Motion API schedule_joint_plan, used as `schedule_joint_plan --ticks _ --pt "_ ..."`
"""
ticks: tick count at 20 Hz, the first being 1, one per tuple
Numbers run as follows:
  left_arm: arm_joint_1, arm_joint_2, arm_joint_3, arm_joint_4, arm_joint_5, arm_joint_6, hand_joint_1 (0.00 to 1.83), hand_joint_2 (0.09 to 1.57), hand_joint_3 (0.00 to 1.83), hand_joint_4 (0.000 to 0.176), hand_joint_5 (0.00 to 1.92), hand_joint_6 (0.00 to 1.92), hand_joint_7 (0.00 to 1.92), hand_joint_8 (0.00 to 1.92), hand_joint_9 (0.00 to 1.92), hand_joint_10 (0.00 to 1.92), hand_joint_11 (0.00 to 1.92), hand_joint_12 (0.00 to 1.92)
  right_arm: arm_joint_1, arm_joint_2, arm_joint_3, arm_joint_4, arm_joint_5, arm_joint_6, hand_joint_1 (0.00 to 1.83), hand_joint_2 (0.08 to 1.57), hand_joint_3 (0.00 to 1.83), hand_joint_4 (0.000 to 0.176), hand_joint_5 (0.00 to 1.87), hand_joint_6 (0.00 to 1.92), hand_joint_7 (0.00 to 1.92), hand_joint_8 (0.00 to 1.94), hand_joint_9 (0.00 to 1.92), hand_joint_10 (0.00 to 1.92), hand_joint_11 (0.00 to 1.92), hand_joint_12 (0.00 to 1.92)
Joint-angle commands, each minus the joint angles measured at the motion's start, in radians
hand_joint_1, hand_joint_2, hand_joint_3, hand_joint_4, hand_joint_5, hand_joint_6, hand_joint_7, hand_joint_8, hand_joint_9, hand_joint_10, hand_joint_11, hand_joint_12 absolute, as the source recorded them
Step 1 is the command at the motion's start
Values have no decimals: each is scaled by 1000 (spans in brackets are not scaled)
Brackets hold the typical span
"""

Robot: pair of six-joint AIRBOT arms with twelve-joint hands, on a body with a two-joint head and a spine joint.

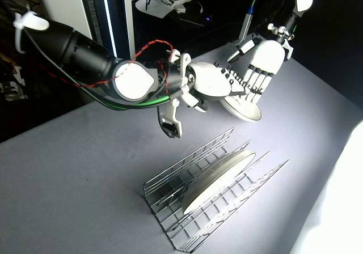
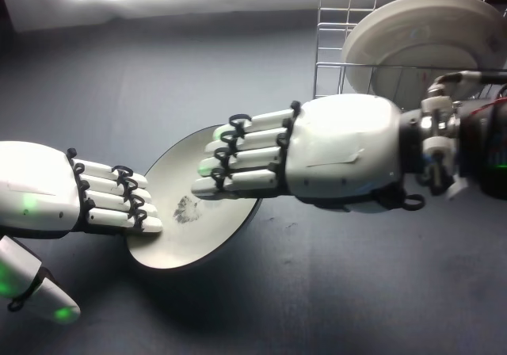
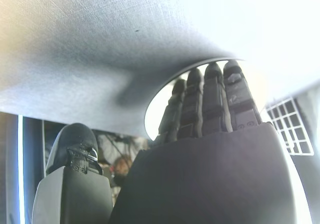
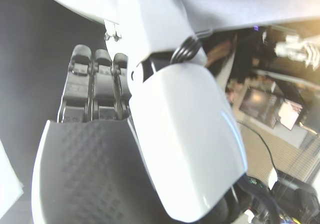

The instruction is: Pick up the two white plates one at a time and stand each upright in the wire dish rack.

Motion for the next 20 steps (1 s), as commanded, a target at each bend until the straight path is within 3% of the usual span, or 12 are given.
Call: schedule_joint_plan --ticks 1,9,14,20 --pt "8 -10 4 -1 -3 -8 0 1096 0 0 63 4 30 4 0 0 0 0 6 -3 -2 34 76 -6 1571 1121 3 0 0 0 0 0 0 0 0 7" --pt "8 -10 5 0 -3 -8 0 1103 2 0 75 6 44 4 12 3 2 0 -9 -68 24 34 37 -6 1447 1105 0 0 0 0 0 0 0 0 20 29" --pt "8 -10 5 0 -3 -8 0 1096 0 0 66 0 34 0 1 0 0 0 -16 -131 101 32 32 -6 1512 1102 0 0 0 0 0 0 0 0 0 26" --pt "8 -10 6 0 -3 -8 0 1098 0 0 61 4 37 4 10 4 0 0 -19 -211 184 32 32 -6 1452 1107 1 0 0 0 0 0 0 0 10 46"
